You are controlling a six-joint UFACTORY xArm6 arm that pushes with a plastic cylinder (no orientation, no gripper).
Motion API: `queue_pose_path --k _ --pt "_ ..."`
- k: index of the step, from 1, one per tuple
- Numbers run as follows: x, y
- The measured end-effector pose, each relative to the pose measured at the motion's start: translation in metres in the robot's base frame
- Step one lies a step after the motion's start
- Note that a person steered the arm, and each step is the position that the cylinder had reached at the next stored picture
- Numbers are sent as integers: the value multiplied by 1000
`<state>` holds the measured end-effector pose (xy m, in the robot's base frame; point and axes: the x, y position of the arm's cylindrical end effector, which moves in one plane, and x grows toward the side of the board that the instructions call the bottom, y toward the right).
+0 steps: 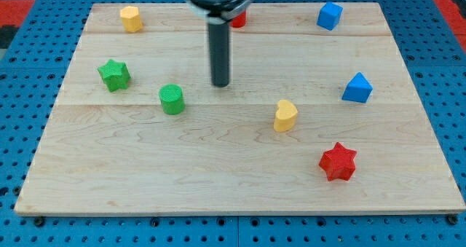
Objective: Place the green circle and yellow heart in a horizontal line
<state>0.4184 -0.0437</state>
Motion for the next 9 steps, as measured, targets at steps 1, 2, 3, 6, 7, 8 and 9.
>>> queue_pose_path --k 1,2,3,6,7,8,9 --pt "40 -42" --pt "-1 -28" --pt "-17 -67" --pt "70 -30" --pt "21 -31" --pt "51 18" --pt "93 -2"
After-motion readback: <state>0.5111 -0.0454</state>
